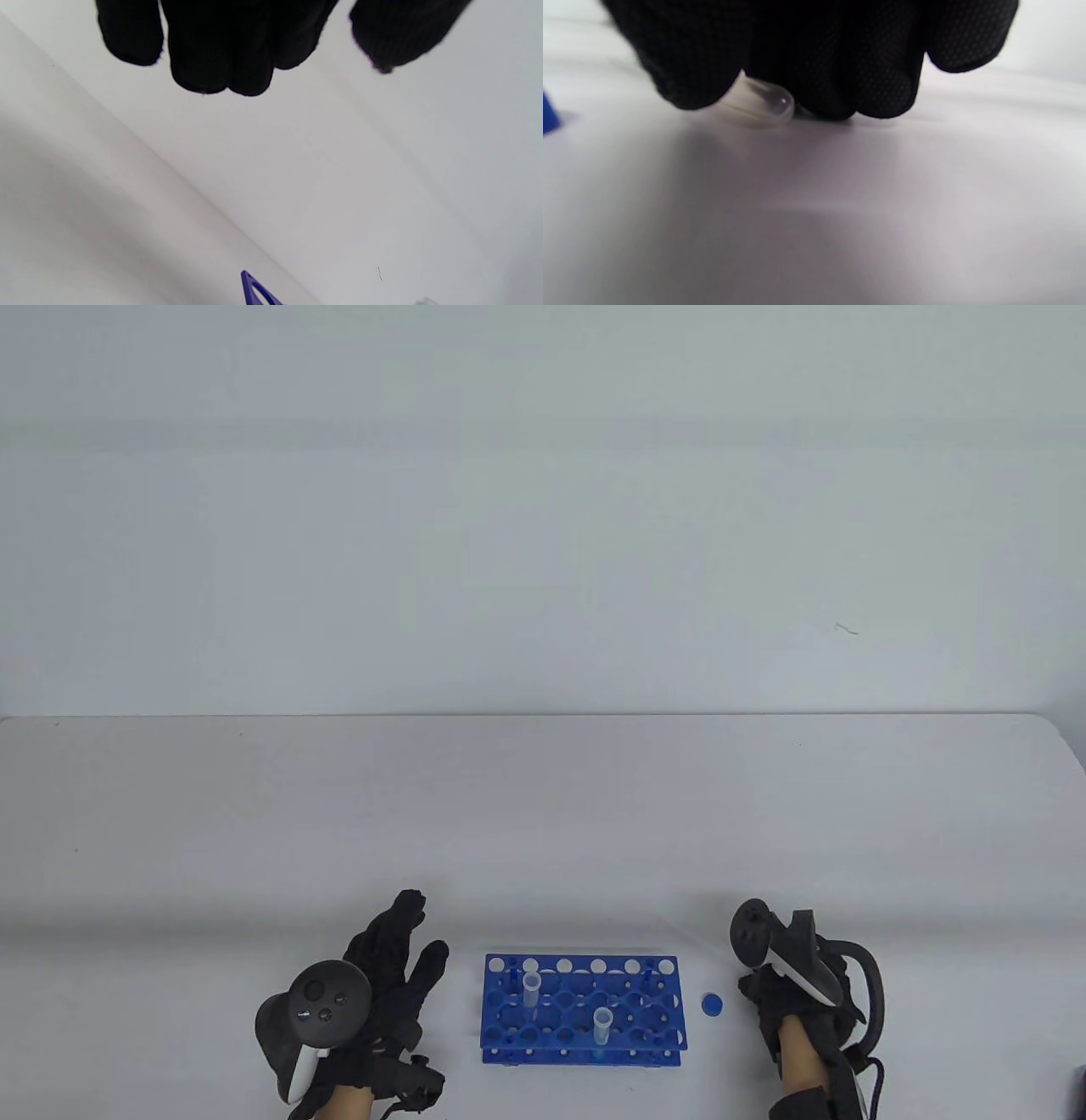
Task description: Press a plastic transfer pipette bulb to move liquid between test tubes
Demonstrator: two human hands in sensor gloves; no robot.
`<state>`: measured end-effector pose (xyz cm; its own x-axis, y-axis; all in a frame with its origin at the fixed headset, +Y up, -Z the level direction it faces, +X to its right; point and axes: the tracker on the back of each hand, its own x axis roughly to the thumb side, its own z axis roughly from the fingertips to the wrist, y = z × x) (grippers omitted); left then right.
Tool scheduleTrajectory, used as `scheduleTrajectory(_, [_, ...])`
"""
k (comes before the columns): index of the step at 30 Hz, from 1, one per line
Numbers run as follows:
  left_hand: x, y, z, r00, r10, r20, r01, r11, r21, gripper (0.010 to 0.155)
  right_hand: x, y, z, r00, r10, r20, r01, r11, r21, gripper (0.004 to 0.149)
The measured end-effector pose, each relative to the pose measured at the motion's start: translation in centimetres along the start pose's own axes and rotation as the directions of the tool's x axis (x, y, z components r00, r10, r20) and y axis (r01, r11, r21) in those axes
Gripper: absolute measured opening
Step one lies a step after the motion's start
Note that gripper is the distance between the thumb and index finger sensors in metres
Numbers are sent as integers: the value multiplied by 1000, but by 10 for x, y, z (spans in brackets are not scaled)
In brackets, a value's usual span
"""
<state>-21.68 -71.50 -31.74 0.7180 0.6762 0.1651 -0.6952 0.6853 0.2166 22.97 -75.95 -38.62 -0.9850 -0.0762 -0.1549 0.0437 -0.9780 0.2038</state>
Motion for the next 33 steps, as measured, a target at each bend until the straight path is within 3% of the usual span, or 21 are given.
scheduleTrajectory(2, [0,0,0,1000,6,3,-6,1000,-1,75,-5,-12,2,998,-58,-25,58,998,34,53])
scheduleTrajectory(5, [1,-1,0,1000,12,6,-12,1000,-3,75,-9,-34,9,974,-226,-11,225,974,-34,56])
scheduleTrajectory(6, [1,-1,-1,1000,12,9,-12,1000,-7,75,-9,-48,15,932,-361,28,362,930,-65,57])
scheduleTrajectory(8, [1,-1,-1,1000,14,11,-14,1000,-9,75,-8,-63,24,872,-477,110,486,870,-80,59])
scheduleTrajectory(12, [2,-1,-1,999,29,16,-29,1000,-7,75,-9,-88,52,776,-546,317,601,792,-107,68])
scheduleTrajectory(16, [2,-1,-1,999,32,20,-32,999,-11,76,-21,-82,72,712,-536,453,636,766,-93,74])
scheduleTrajectory(18, [1,-1,-1,999,27,17,-27,1000,-11,76,-30,-72,77,650,-582,488,694,717,-69,78])
scheduleTrajectory(22, [0,0,0,1000,3,5,-3,1000,-6,76,-41,-62,73,445,-768,460,863,505,10,83])
scheduleTrajectory(23, [-1,1,0,1000,-5,1,5,1000,-2,76,-42,-59,73,357,-813,460,903,426,52,86])
scheduleTrajectory(25, [-1,1,0,1000,-11,1,11,1000,-7,76,-43,-58,72,290,-836,466,920,377,104,90])
scheduleTrajectory(28, [0,2,-1,999,34,12,-33,999,-19,78,-43,-56,71,266,-833,484,929,356,101,94])
scheduleTrajectory(33, [-2,1,-1,994,110,26,-108,992,-63,84,-38,-50,67,314,-817,483,903,413,113,94])
